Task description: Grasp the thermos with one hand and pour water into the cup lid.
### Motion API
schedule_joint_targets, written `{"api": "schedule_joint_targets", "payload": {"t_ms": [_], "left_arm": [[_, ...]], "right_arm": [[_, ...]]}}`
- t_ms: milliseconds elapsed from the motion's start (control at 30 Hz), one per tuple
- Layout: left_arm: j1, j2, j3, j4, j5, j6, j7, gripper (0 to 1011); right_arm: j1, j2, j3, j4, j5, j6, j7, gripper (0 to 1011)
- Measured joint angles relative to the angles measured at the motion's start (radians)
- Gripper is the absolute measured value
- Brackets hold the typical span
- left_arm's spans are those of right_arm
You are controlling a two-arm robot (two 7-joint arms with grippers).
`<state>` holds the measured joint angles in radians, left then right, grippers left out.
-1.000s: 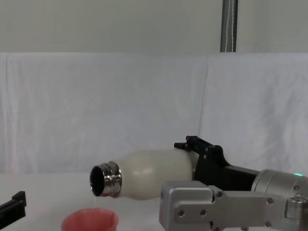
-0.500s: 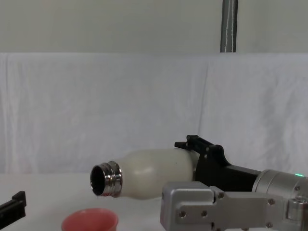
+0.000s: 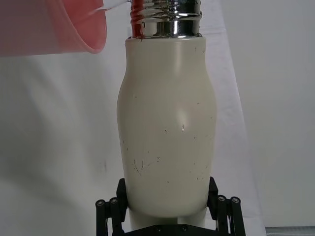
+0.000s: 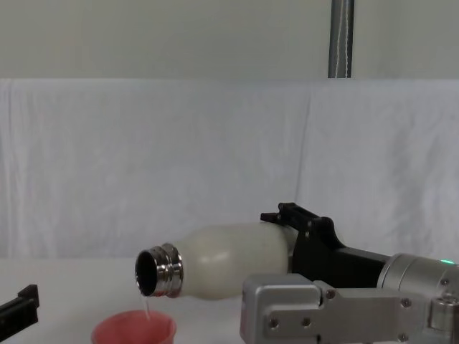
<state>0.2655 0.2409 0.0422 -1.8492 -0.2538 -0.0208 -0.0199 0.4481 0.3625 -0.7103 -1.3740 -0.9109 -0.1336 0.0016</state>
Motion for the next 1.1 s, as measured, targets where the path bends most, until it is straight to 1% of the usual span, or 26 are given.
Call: {"api": "schedule_joint_targets", "payload": {"t_ms": [1100], "left_arm": [[0.0,0.0,0.0,0.0,0.0,0.0,0.0,1001]], "right_arm": [[0.009,-0.001,-0.009,0.011,-0.006,-0.003,0.002,950]]}}
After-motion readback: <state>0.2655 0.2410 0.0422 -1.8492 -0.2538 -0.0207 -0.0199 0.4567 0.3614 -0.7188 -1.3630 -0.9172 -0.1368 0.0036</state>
